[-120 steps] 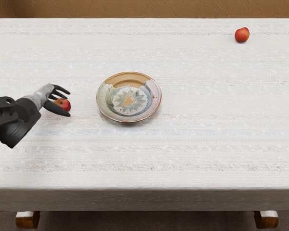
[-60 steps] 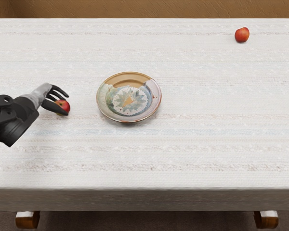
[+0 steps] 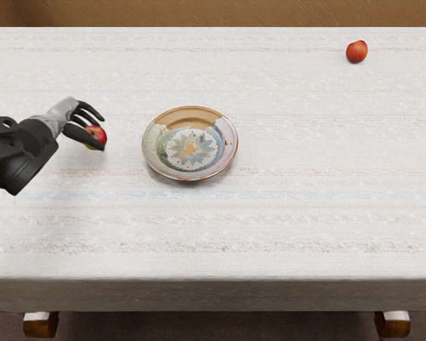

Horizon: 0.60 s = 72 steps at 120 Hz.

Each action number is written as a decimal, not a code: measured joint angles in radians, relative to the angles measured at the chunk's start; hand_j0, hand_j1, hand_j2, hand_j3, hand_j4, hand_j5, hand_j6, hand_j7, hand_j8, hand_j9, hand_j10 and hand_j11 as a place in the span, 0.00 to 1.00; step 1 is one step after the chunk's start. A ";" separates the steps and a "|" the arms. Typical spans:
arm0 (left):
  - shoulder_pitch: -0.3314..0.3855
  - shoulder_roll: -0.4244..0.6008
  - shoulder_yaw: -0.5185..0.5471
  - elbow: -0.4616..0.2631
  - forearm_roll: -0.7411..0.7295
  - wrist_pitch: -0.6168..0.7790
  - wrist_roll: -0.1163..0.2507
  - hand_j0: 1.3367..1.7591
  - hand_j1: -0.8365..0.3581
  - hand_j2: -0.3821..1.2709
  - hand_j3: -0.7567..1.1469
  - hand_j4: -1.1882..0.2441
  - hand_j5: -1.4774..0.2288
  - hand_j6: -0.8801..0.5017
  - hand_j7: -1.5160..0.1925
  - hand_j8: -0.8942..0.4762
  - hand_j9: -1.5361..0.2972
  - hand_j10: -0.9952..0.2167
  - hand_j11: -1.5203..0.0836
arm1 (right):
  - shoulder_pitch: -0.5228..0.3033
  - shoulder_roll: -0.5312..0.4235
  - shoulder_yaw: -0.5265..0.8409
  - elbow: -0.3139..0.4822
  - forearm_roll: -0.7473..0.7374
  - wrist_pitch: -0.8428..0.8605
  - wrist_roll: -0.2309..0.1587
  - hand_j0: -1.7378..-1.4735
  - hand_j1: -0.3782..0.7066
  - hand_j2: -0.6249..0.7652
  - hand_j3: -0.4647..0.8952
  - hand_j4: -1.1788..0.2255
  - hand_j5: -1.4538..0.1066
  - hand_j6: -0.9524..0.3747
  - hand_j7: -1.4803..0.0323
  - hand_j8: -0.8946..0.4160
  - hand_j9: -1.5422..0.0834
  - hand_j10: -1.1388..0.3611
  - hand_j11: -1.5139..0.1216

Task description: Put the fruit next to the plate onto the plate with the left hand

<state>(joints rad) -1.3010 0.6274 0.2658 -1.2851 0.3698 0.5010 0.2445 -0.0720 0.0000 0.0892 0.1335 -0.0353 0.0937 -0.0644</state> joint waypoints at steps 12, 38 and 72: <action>-0.016 -0.005 0.000 0.002 0.000 0.000 0.000 0.76 0.47 0.47 0.40 0.38 0.35 0.23 0.38 0.30 0.36 0.30 0.41 | 0.000 0.000 0.000 0.000 0.000 0.000 0.000 0.30 0.03 0.45 0.34 0.84 0.93 0.72 0.98 0.68 0.95 0.76 0.93; -0.043 -0.025 0.000 0.002 -0.001 -0.001 -0.001 0.76 0.47 0.46 0.40 0.39 0.36 0.23 0.39 0.30 0.37 0.30 0.42 | 0.000 0.000 0.000 0.000 0.000 0.000 0.000 0.30 0.03 0.45 0.34 0.84 0.93 0.72 0.98 0.68 0.95 0.76 0.93; -0.078 -0.081 -0.001 0.003 -0.002 -0.016 -0.003 0.76 0.46 0.45 0.40 0.39 0.37 0.25 0.40 0.30 0.38 0.31 0.43 | 0.000 0.000 0.000 0.000 0.000 0.000 0.000 0.30 0.03 0.45 0.34 0.84 0.93 0.72 0.98 0.68 0.95 0.76 0.93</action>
<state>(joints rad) -1.3787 0.5467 0.2646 -1.2826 0.3680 0.4847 0.2415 -0.0721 0.0000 0.0891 0.1335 -0.0353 0.0939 -0.0644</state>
